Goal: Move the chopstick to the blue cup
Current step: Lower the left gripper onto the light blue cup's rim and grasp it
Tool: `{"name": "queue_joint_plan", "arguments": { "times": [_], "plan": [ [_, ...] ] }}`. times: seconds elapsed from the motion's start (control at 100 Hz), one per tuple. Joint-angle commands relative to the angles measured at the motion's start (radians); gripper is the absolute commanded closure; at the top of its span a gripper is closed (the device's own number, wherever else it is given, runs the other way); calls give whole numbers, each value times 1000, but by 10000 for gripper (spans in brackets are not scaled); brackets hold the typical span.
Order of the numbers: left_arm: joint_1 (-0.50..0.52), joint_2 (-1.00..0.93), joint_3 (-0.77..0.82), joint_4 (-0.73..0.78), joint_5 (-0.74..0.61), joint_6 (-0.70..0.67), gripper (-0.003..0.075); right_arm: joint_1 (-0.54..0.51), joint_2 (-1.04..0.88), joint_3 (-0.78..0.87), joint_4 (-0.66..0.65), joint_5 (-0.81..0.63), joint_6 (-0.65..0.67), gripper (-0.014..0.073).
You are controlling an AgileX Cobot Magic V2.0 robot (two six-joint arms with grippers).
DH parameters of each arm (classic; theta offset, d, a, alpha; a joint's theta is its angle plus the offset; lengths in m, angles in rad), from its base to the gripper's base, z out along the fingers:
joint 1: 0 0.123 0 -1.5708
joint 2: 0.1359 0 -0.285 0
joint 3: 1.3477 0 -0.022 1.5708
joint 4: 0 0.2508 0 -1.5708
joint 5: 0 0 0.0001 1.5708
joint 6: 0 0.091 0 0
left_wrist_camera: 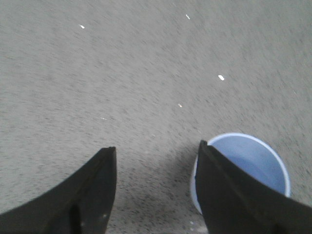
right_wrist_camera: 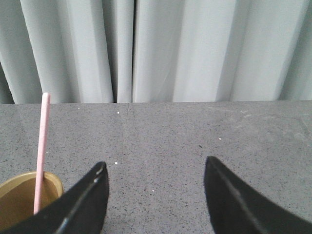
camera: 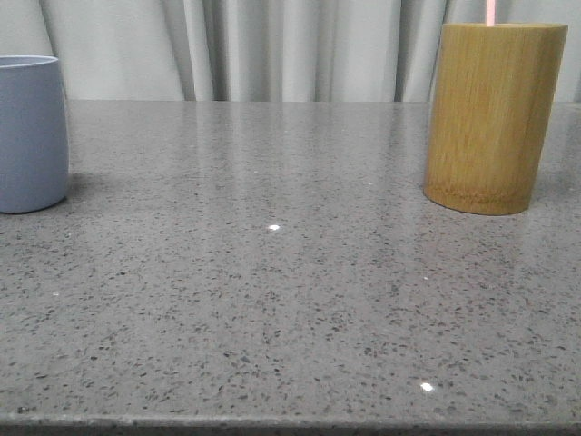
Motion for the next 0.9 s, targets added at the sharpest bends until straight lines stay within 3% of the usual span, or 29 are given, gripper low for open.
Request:
{"name": "queue_joint_plan", "arguments": {
  "times": [0.0,0.41,0.89],
  "plan": [
    [-47,50,-84,-16,14,9,351,-7,4,-35,0,-82,-9,150],
    [-104,299,-287,-31,286,-15,351,-7,4,-35,0,-82,-9,150],
    [-104,380,-287,-20,350,-28,351,-7,4,-35,-1,-92,-9,150]
  ]
}}
